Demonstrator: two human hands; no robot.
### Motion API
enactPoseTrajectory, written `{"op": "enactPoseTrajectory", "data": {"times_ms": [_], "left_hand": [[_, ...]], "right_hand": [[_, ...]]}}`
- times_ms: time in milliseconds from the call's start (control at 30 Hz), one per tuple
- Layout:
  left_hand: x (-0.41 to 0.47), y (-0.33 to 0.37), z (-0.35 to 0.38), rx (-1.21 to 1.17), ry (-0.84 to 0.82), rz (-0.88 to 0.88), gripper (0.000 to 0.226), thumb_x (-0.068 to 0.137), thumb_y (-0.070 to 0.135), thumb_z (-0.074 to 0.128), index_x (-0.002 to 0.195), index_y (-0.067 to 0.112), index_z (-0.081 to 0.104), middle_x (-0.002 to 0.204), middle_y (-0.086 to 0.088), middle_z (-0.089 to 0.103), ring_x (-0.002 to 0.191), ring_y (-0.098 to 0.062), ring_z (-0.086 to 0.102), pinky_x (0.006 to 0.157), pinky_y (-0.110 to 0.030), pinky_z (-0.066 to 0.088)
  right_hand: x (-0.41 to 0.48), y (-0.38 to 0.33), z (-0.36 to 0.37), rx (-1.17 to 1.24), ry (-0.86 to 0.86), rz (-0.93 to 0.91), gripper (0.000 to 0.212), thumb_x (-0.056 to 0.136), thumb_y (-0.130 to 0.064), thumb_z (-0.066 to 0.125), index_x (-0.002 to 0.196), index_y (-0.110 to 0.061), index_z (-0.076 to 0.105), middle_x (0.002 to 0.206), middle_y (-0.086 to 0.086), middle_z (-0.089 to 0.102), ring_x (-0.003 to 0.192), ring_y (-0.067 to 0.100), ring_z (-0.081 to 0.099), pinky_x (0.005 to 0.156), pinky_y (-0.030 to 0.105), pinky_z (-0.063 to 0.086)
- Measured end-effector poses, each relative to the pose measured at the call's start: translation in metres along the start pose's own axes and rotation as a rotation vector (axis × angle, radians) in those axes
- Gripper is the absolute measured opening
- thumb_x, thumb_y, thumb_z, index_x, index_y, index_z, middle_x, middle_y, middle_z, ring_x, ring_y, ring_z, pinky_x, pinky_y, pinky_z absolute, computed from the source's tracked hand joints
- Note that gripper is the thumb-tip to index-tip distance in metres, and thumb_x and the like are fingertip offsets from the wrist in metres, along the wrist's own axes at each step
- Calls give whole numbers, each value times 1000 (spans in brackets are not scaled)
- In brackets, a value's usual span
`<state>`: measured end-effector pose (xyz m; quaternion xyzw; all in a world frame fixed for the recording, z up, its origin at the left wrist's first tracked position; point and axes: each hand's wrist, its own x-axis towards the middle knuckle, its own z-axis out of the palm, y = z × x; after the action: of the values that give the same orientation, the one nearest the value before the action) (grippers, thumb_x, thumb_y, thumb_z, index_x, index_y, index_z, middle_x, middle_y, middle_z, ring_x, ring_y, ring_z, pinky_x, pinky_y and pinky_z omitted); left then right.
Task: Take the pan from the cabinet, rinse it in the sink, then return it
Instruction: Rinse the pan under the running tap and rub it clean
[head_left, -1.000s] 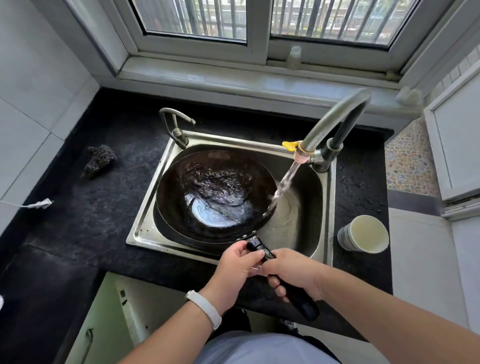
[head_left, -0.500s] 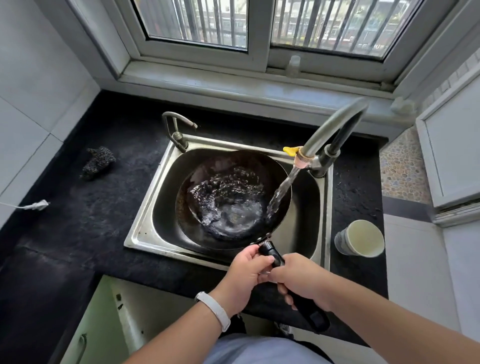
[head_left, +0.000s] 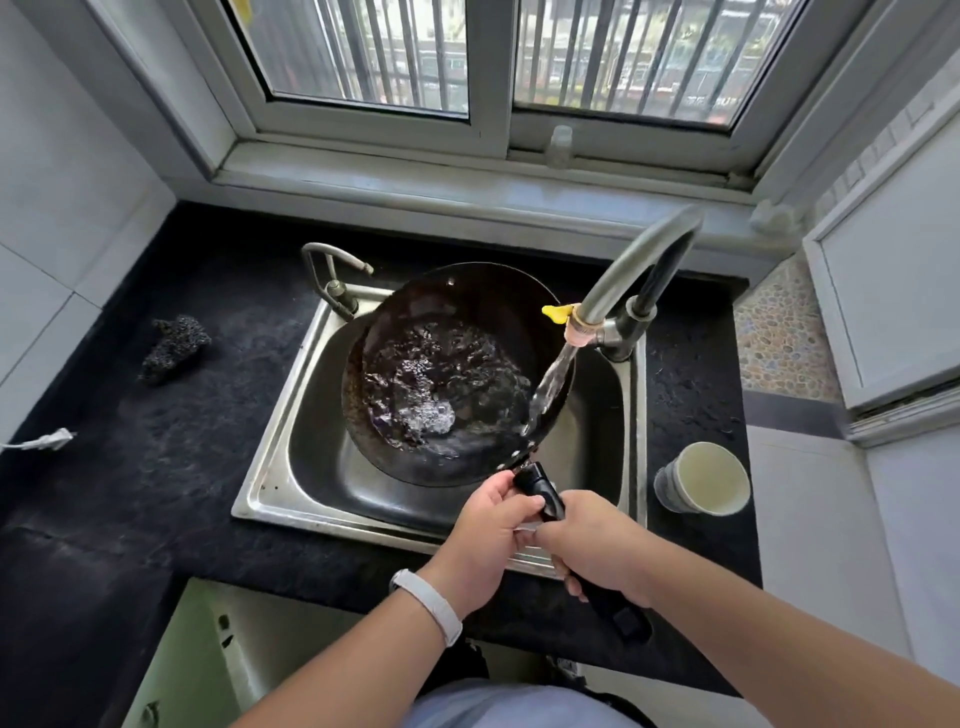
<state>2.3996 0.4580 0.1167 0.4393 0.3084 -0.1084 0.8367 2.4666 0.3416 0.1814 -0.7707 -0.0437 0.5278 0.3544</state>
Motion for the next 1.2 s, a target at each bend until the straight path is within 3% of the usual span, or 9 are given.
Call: {"op": "enactPoseTrajectory", "data": {"times_ms": [67, 200, 333, 500, 667, 867, 1200], "left_hand": [[3, 7, 4, -6, -8, 9, 25, 91, 2, 54, 115, 3, 62, 106, -12, 70, 87, -19, 67, 70, -29, 54], [11, 17, 15, -12, -34, 2, 27, 95, -2, 47, 112, 8, 64, 111, -9, 72, 85, -16, 68, 64, -26, 52], [16, 19, 23, -27, -56, -4, 28, 94, -1, 47, 112, 11, 65, 116, -9, 72, 94, -20, 65, 73, -31, 51], [19, 20, 27, -30, -80, -15, 31, 95, -1, 43, 111, 13, 65, 115, -8, 72, 86, -15, 68, 70, -30, 50], [25, 20, 27, -28, -74, -11, 33, 93, -4, 41, 110, 12, 64, 116, -9, 70, 76, -10, 66, 65, -28, 47], [31, 26, 29, -32, -75, 8, 35, 93, -5, 42, 112, 15, 64, 118, -7, 70, 78, -9, 67, 65, -26, 46], [37, 28, 34, -18, -83, 23, 34, 88, 0, 48, 111, 19, 65, 107, 1, 72, 85, -15, 60, 69, -27, 43]], "right_hand": [[1, -4, -3, -22, 39, -4, 8, 90, -12, 52, 87, -11, 59, 56, 7, 55, 37, 18, 51, 42, 27, 45], [7, -6, -12, -141, 148, -7, 13, 86, -14, 52, 93, -9, 63, 64, 10, 61, 49, 24, 57, 53, 33, 49], [8, -6, -18, -192, 194, 9, 14, 86, -14, 50, 96, -9, 59, 66, 12, 62, 43, 23, 58, 45, 28, 47], [6, -5, -18, -236, 225, -12, 7, 91, -15, 51, 90, -16, 57, 69, 9, 63, 41, 19, 57, 41, 23, 44], [10, -2, -16, -239, 270, -42, 7, 92, -18, 52, 86, -17, 57, 69, 8, 63, 45, 20, 59, 40, 26, 47], [18, -1, -19, -290, 323, -44, 8, 88, -25, 55, 89, -17, 57, 76, 6, 67, 61, 24, 66, 62, 44, 62], [22, -1, -26, -388, 368, -61, 18, 91, -34, 55, 95, -16, 55, 85, 5, 66, 71, 24, 65, 64, 38, 57]]}}
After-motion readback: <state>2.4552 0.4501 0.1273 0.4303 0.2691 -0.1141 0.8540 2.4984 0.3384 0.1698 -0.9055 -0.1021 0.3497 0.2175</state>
